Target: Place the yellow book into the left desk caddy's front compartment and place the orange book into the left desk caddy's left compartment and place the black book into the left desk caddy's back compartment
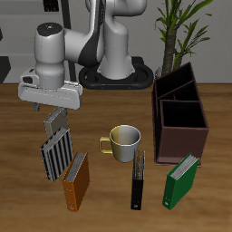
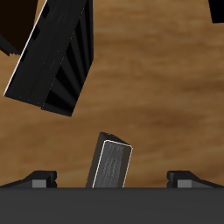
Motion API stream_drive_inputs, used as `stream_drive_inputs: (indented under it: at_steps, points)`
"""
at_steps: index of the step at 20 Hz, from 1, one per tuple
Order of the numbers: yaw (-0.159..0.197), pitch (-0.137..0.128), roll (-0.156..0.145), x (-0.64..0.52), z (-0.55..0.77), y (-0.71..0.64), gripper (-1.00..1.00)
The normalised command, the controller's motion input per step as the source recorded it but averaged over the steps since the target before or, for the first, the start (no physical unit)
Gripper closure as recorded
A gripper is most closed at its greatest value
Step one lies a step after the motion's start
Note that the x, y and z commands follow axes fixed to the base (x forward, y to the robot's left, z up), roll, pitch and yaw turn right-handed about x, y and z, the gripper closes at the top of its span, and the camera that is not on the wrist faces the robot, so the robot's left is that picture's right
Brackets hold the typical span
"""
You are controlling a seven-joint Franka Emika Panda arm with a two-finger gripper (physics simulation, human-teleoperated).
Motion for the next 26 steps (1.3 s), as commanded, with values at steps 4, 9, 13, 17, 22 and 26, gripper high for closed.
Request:
stream_drive_inputs:
  at_steps: [4,9,13,17,22,26]
  points:
    - [0.002,0.030,-0.001,0.06,-0.26,0.02,-1.00]
    - [-0.014,0.023,-0.009,0.00,-0.18,-0.05,-1.00]
    - [0.005,0.028,-0.021,0.00,-0.17,-0.08,-1.00]
    - [-0.029,0.016,0.010,-0.06,-0.03,0.01,1.00]
    - [-0.018,0.001,0.003,0.00,0.08,0.01,1.00]
    - [0.007,0.000,0.017,0.07,0.04,0.05,1.00]
